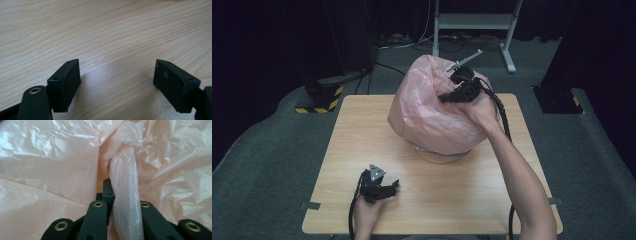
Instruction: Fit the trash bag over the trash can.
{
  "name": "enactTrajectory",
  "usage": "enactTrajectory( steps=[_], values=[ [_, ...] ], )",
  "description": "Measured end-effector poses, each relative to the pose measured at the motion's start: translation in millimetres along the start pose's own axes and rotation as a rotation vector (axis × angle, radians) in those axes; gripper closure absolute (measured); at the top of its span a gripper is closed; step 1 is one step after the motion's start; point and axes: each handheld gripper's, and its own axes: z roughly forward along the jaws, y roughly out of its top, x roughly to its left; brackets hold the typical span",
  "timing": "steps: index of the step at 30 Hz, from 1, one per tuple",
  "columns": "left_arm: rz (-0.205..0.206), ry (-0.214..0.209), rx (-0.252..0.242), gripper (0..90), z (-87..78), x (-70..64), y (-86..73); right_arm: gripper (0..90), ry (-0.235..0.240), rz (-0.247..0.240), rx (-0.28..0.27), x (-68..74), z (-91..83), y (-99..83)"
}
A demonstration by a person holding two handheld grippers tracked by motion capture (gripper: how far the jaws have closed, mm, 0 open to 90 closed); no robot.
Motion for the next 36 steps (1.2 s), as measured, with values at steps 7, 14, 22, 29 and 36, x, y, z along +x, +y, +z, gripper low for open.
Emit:
enactTrajectory(
  steps=[7,14,22,29,36],
  values=[
    [-0.002,0.0,0.0,21.9,0.0,-0.2,0.0,73.1,-0.007,0.009,-0.014,-0.5,-7.4,-0.8],
    [0.0,0.001,0.0,21.9,0.0,0.0,0.0,70.9,-0.004,0.004,-0.035,-1.4,-17.9,-3.5],
    [-0.003,0.0,0.0,21.9,0.1,-0.2,0.0,64.4,0.013,0.009,-0.01,-2.0,-18.1,-5.0],
    [0.0,0.001,0.0,21.9,0.0,0.0,0.0,55.7,0.023,0.013,0.013,-2.4,-8.0,-3.3],
    [0.0,0.0,0.0,21.9,0.0,0.0,0.0,69.4,0.017,0.004,0.018,-1.2,-7.6,-4.5]
  ],
)
